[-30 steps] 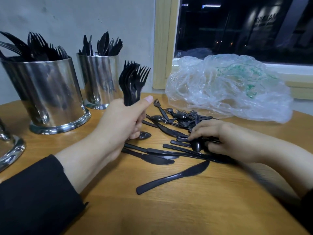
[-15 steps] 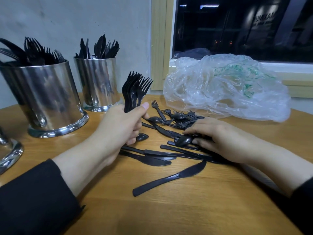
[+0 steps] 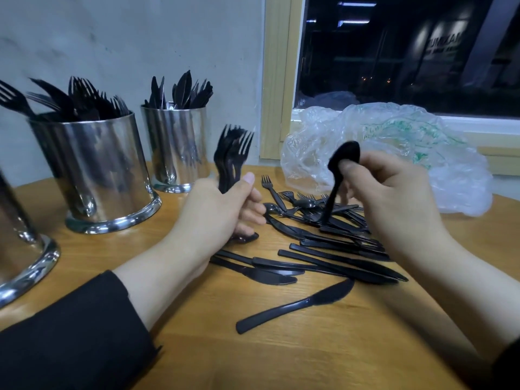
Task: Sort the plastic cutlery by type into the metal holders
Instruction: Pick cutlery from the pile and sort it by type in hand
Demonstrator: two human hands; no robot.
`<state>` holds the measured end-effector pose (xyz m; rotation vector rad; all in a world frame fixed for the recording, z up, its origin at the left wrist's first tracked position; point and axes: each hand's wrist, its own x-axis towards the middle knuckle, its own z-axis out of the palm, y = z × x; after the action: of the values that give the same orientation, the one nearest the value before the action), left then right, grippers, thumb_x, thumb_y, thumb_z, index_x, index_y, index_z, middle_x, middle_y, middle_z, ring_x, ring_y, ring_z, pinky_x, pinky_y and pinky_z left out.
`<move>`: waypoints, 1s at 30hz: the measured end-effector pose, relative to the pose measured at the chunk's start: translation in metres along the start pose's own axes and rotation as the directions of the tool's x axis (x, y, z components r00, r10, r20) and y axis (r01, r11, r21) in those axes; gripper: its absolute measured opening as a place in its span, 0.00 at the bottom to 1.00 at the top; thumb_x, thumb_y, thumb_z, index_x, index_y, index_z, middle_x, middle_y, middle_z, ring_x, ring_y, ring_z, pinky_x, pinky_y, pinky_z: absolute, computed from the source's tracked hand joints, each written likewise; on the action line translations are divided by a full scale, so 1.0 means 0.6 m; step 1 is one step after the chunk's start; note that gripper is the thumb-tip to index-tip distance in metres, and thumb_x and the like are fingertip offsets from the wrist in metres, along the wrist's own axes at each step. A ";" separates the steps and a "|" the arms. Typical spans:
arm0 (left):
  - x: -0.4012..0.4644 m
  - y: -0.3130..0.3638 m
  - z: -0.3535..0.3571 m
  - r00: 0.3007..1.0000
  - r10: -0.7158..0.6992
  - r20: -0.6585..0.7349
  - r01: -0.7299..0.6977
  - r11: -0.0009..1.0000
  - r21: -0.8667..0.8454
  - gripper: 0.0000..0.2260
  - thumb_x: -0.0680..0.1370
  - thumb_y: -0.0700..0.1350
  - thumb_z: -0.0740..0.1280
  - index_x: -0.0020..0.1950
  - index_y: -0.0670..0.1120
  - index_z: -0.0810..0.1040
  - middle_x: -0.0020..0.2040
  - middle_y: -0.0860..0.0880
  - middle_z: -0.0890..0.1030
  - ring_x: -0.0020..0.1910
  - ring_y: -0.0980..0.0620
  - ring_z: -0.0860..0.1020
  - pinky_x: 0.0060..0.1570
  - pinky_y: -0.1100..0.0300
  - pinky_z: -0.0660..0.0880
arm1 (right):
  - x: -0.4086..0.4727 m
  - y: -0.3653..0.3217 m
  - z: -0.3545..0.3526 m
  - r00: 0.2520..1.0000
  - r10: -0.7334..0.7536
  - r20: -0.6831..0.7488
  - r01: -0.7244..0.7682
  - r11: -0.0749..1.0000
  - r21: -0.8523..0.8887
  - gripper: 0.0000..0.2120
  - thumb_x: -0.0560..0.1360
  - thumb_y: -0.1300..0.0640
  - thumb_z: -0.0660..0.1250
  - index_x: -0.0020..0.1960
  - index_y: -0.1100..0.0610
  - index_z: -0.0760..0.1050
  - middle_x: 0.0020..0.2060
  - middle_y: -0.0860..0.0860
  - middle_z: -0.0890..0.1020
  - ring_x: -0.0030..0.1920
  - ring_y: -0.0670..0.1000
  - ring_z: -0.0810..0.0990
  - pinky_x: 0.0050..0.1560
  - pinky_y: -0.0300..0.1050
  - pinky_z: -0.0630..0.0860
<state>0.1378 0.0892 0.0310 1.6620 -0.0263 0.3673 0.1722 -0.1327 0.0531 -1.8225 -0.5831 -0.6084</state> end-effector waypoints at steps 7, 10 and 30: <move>0.010 0.007 -0.021 0.982 0.030 0.188 -0.049 0.994 0.094 0.11 0.85 0.49 0.63 0.58 0.45 0.82 0.44 0.49 0.88 0.41 0.51 0.86 0.42 0.58 0.83 | 0.022 -0.039 0.114 0.957 0.264 0.116 -0.288 0.885 0.366 0.10 0.81 0.61 0.66 0.45 0.65 0.81 0.35 0.58 0.83 0.36 0.52 0.82 0.44 0.44 0.82; 0.023 -0.001 -0.045 0.978 0.081 0.193 -0.123 0.969 0.216 0.09 0.84 0.47 0.64 0.50 0.44 0.81 0.35 0.48 0.83 0.30 0.50 0.77 0.33 0.58 0.75 | 0.030 -0.038 0.141 0.950 0.280 0.138 -0.312 0.866 0.392 0.11 0.81 0.59 0.66 0.48 0.65 0.82 0.39 0.59 0.84 0.39 0.53 0.83 0.47 0.45 0.83; 0.064 -0.018 -0.108 0.992 0.111 -0.066 -0.093 0.968 0.235 0.03 0.82 0.46 0.67 0.53 0.50 0.80 0.37 0.49 0.83 0.27 0.54 0.67 0.31 0.60 0.66 | 0.008 0.045 0.144 0.837 -0.242 0.491 0.446 0.821 -0.356 0.08 0.78 0.62 0.70 0.56 0.55 0.83 0.46 0.41 0.81 0.48 0.39 0.75 0.52 0.33 0.71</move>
<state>0.1621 0.1613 0.0354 1.8797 -0.0106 0.5305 0.2046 -0.0584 0.0120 -2.3461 -1.1794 -0.6316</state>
